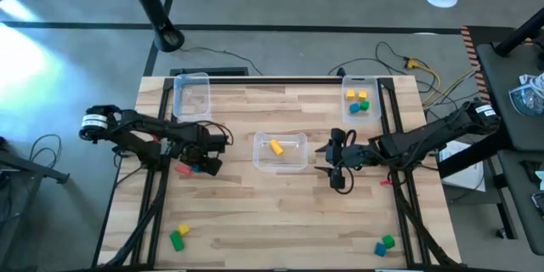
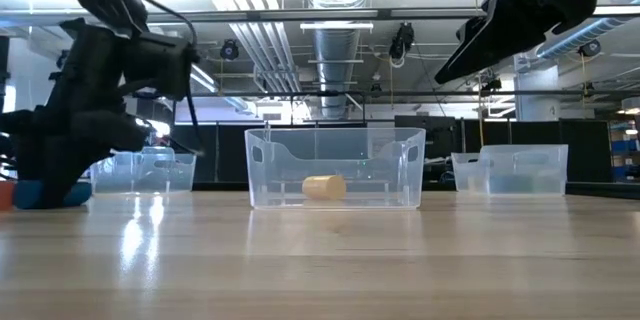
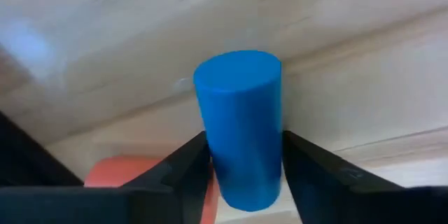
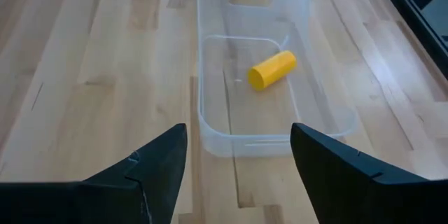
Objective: Sort blocks by size
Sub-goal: Put the blue cylindrical block into the center transparent bin
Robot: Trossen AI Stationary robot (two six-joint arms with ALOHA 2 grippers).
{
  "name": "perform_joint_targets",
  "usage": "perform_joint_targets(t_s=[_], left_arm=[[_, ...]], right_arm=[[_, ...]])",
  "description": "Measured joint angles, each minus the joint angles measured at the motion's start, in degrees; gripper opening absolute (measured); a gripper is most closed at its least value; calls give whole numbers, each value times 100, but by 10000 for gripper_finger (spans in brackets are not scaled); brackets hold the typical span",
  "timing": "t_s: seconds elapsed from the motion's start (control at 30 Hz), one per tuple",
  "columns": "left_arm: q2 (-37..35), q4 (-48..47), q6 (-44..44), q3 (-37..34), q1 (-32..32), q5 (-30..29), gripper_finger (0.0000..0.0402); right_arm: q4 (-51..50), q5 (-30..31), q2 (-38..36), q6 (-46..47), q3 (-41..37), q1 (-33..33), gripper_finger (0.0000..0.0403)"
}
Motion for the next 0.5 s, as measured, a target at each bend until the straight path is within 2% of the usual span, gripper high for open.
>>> perform_joint_targets(t_s=[0.13, 0.27, 0.43, 0.5], left_arm=[[162, 61, 308, 38, 2, 3, 113], [229, -110, 600, 297, -11, -171, 113], [-51, -993, 841, 1417, -77, -587, 113], [-163, -961, 968, 2013, -108, -875, 113]], right_arm=[[-1, -1, 0, -2, 0, 0, 237], [-51, -2, -6, -9, 0, 0, 233], [-238, -4, -31, -4, 2, 0, 235], [-241, -4, -31, 38, -8, 0, 237]])
